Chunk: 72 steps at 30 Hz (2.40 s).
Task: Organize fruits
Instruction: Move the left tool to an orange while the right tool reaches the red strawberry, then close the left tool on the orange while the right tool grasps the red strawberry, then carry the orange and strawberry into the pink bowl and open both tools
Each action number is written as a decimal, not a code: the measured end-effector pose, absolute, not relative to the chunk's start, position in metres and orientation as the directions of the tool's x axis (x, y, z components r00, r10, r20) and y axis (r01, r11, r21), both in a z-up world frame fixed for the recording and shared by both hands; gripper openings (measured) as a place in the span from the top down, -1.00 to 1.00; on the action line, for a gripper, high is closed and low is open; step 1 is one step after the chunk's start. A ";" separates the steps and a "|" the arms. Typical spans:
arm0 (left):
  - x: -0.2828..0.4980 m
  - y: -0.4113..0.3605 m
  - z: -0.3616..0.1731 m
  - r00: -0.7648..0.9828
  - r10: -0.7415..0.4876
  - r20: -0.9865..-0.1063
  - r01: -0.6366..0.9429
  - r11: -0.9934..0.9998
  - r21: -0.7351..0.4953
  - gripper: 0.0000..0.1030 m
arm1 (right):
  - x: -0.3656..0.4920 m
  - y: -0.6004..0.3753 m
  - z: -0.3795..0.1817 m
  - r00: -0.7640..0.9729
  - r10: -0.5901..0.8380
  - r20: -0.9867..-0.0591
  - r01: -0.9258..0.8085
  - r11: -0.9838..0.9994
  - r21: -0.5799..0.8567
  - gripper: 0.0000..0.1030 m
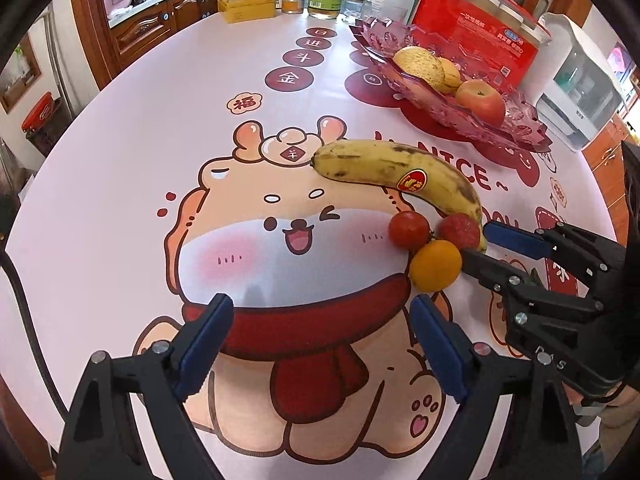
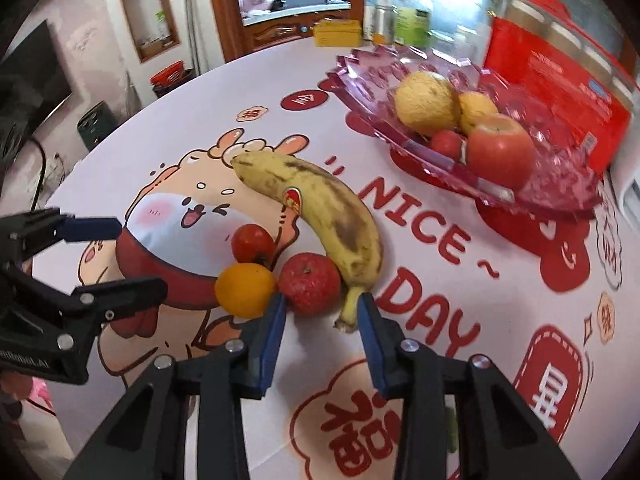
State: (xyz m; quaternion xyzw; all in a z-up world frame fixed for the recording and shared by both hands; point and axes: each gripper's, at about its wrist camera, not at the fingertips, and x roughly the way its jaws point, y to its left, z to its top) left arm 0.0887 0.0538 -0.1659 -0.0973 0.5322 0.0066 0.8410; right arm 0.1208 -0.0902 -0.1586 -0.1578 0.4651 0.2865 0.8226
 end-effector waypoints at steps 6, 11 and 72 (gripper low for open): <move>0.093 0.057 -0.166 0.430 -0.113 -0.896 -0.118 0.977 -0.180 -0.73 | 0.120 -0.080 -0.159 0.423 0.321 -0.847 -0.639 0.768 -0.028 0.22; 0.099 0.055 -0.164 0.427 -0.131 -0.895 -0.109 0.975 -0.195 -0.73 | 0.120 -0.075 -0.161 0.449 0.306 -0.840 -0.629 0.776 -0.053 0.14; 0.122 -0.028 -0.026 0.527 -0.116 -0.842 0.155 0.987 -0.039 0.43 | 0.104 -0.158 -0.042 0.553 0.370 -0.747 -0.426 0.895 0.128 0.36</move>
